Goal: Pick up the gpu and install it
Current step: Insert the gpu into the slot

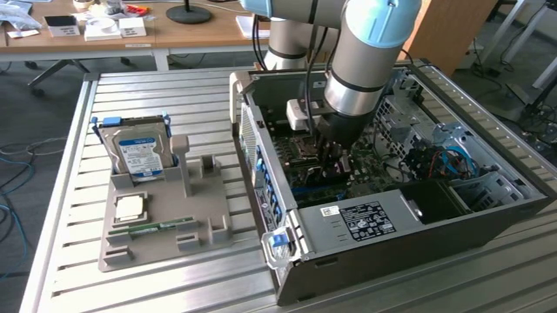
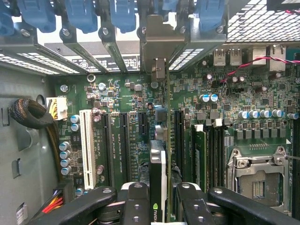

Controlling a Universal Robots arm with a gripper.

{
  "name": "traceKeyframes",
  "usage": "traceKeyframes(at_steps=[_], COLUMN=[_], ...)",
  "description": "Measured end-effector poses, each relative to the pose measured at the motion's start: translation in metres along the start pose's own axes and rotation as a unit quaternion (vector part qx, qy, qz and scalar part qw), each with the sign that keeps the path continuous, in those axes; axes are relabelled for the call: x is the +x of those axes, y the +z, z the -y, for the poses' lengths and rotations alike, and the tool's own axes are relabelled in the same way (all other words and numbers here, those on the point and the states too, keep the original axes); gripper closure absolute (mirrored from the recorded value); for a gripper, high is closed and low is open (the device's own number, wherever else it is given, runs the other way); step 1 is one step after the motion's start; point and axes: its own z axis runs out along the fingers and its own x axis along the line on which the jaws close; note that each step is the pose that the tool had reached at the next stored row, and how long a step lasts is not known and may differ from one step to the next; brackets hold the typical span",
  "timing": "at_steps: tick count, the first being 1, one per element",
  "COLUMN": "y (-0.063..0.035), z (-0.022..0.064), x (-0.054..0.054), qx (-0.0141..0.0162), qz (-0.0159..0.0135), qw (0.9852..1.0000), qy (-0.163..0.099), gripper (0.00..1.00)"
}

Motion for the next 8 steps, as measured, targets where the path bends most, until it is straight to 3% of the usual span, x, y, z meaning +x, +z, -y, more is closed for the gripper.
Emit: traceKeyframes(at_steps=[8], y=[0.0], z=[0.0015], x=[-0.0001], qx=[-0.0024], qz=[-0.0001], qw=[1.0], qy=[0.0], gripper=[0.73])
